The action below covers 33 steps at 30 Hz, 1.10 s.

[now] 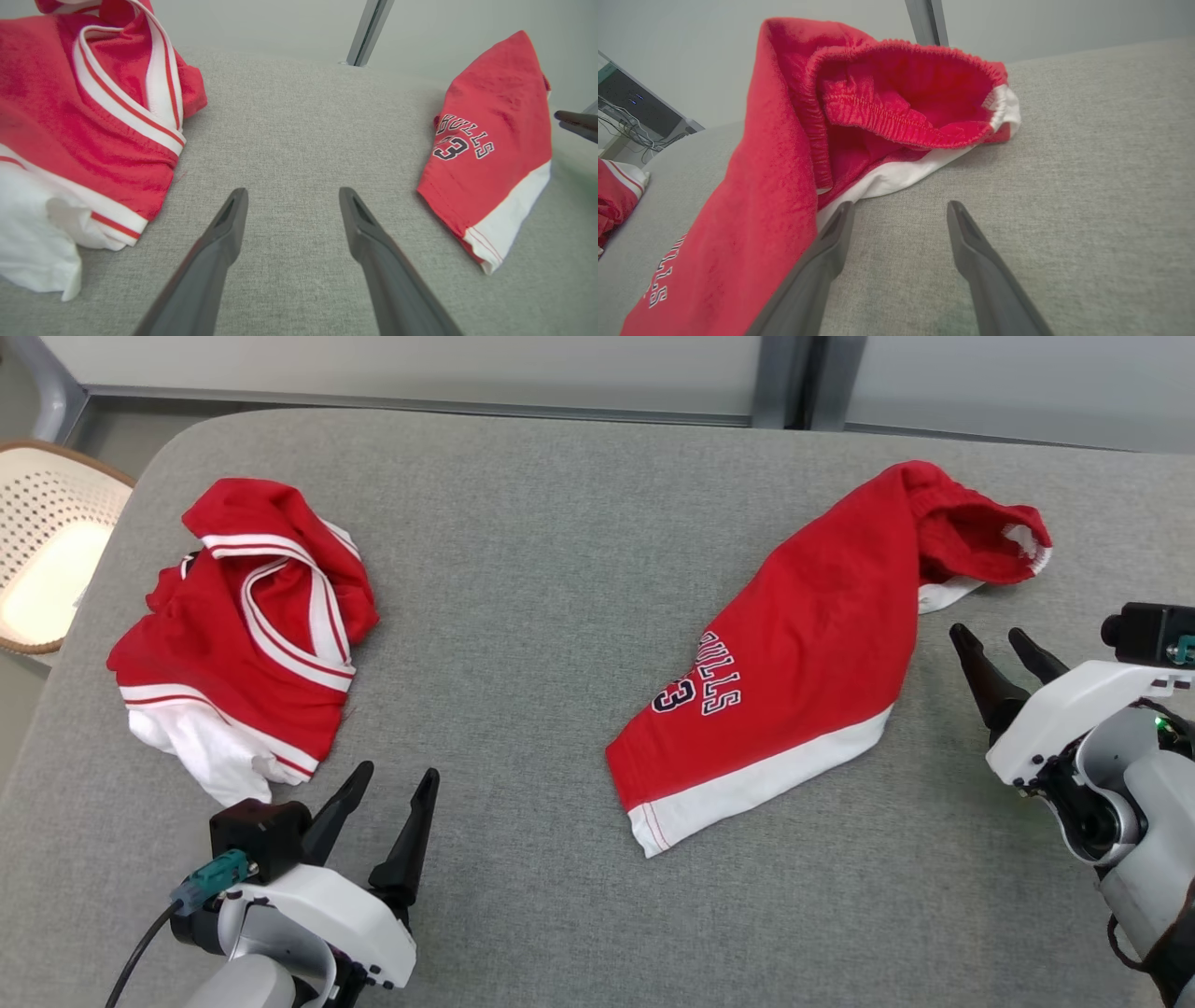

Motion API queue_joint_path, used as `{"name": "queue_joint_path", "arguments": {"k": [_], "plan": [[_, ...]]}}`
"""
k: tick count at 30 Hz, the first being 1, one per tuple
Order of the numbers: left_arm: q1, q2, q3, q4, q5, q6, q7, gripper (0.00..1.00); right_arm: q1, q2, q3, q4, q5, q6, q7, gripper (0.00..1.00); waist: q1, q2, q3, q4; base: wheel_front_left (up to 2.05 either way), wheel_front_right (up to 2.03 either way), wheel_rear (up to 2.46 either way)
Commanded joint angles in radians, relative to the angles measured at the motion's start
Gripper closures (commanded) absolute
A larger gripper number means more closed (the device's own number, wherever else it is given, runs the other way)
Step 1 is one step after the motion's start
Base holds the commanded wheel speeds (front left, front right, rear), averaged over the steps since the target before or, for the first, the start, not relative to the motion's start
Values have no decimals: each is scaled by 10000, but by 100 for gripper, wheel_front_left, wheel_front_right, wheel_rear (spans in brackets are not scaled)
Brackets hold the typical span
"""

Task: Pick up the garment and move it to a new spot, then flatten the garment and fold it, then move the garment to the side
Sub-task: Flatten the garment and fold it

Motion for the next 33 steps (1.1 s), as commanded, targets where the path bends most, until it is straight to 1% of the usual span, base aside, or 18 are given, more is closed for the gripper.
{"name": "queue_joint_path", "arguments": {"k": [1, 3, 4, 8, 11, 15, 20, 24, 25, 26, 28, 29, 33], "plan": [[-180, 33, 20, 2, -3, 17, 25, 0, -194, 43, 52, 168, -113, 0, 113, 0, 0, 0, 171, 211, 0, 0, 0], [-190, 45, 25, 20, -11, 11, 2, 0, -513, 112, 174, 549, -265, 0, 273, 0, 0, 0, 256, 353, 0, 0, 0], [-203, 62, 33, 54, -26, 6, -9, 0, -750, 275, 336, 794, -334, 0, 294, 0, 0, 0, 309, 473, 0, 0, 0], [-244, 57, 30, 104, -49, 1, -24, 0, -1067, 453, 679, 996, -442, 0, 288, 0, 0, 0, 345, 604, 0, 0, 0], [-263, 8, -14, 147, -70, -4, -32, 0, -1418, 745, 1084, 1146, -520, 0, 117, 0, 0, 0, 360, 716, 0, 0, 0], [-281, -28, -42, 179, -82, -17, -65, 0, -1754, 929, 1284, 1397, -432, 0, -5, 0, 0, 0, 426, 783, 0, 0, 0], [-376, -60, -68, 244, -109, -75, -97, 0, -2159, 1065, 1409, 2078, -326, 0, 201, 0, 0, 0, 573, 857, 0, 0, 0], [-396, -63, -75, 289, -119, -95, -112, 0, -2357, 1172, 1487, 2317, -188, 0, 298, 0, 0, 0, 645, 889, 0, 0, 0], [-399, -58, -75, 324, -133, -102, -125, 0, -2456, 1200, 1568, 2407, -104, 0, 312, 45, 0, 0, 673, 898, 0, 0, 0], [-399, -58, -75, 324, -133, -102, -125, 0, -2456, 1200, 1568, 2407, -104, 0, 312, 45, 0, 0, 673, 898, 0, 0, 0], [-432, -59, -78, 352, -148, -107, -135, 0, -2535, 1198, 1692, 2407, -42, 0, 262, 73, 0, 0, 671, 898, 0, 0, 0], [-434, -59, -79, 373, -157, -102, -123, 0, -2575, 1170, 1743, 2415, -43, 0, 175, 100, 0, 0, 651, 887, 0, 0, 0], [-308, -29, -56, 471, -175, -44, -162, 0, -2557, 1108, 1951, 2396, -50, 0, -227, 100, 0, 0, 415, 766, 0, 0, 0]]}}
